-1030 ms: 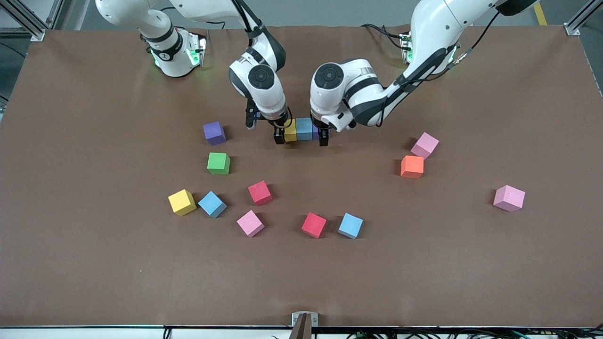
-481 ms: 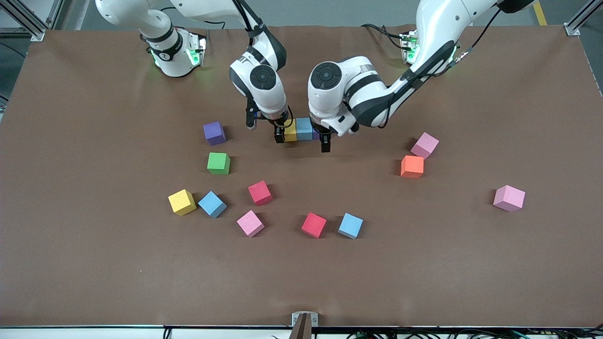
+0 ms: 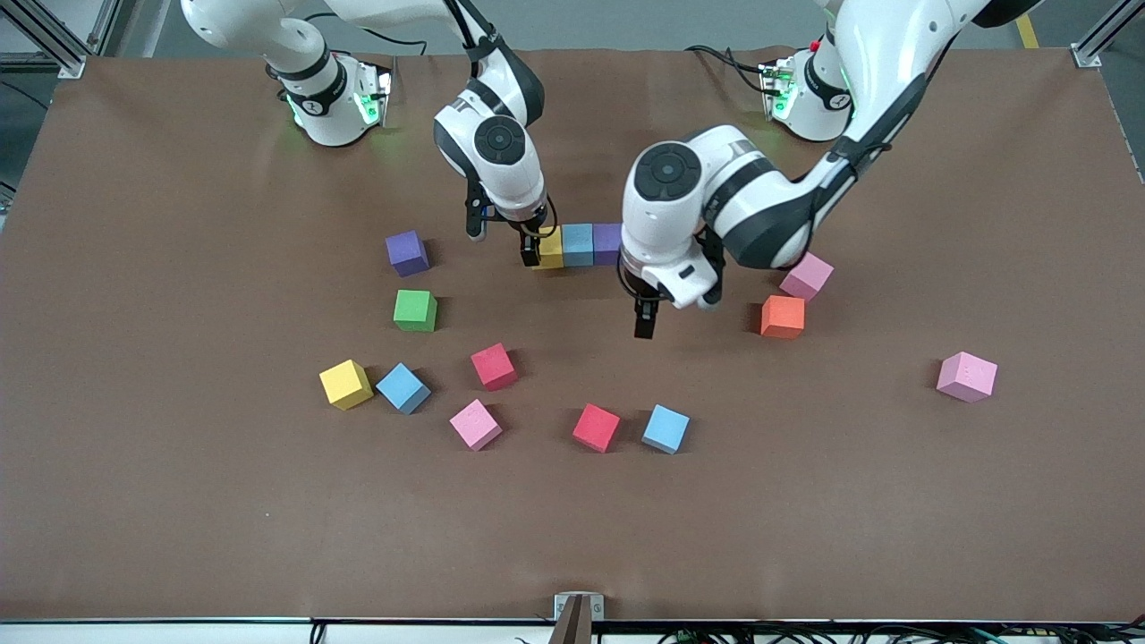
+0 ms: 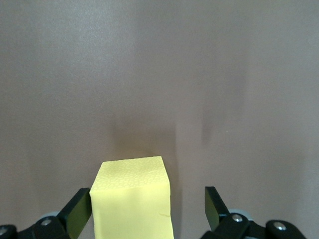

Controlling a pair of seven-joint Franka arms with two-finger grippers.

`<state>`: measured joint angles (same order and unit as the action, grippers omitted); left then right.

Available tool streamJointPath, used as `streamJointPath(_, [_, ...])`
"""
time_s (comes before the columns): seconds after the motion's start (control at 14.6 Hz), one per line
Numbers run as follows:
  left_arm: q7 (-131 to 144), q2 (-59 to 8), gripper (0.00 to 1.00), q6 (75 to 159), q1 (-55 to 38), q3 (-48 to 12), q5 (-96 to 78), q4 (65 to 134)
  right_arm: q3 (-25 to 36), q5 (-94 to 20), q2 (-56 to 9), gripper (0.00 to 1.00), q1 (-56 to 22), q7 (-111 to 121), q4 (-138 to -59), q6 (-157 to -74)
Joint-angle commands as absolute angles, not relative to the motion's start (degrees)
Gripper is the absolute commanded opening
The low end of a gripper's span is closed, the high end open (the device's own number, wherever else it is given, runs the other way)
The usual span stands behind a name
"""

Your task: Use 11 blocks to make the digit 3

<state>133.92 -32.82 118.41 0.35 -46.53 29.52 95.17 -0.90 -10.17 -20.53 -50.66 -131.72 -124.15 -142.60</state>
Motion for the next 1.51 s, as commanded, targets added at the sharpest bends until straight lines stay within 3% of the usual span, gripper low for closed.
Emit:
streamJointPath(0.0, [123.88, -36.46, 1.0, 116.72, -0.17, -45.27, 29.8, 88.35, -0.62, -11.16, -17.59, 1.0, -50.36, -128.77, -125.07, -139.67])
streamJointPath(0.41, [108.75, -40.25, 1.0, 116.72, -0.18, -40.79, 29.71, 83.24, -0.62, -10.99, -12.66, 1.0, -45.1, -119.46, -124.55, -132.63])
streamJointPath(0.89, [88.46, -38.94, 0.99, 116.11, 6.13, -39.02, 29.44, 82.18, -0.53, -10.55, -15.89, 1.0, -38.06, -100.83, -112.87, -130.78])
streamJointPath(1.1, [73.35, -37.19, 0.99, 110.15, 10.44, -39.11, 29.53, 82.0, -0.53, -5.73, -17.93, 1.0, -35.87, -95.38, -109.34, -126.23])
streamJointPath(1.44, [53.91, -32.01, 1.0, 101.98, 18.0, -39.29, 29.53, 80.25, -0.53, -2.21, -17.76, 1.0, -32.0, -81.77, -112.57, -125.94])
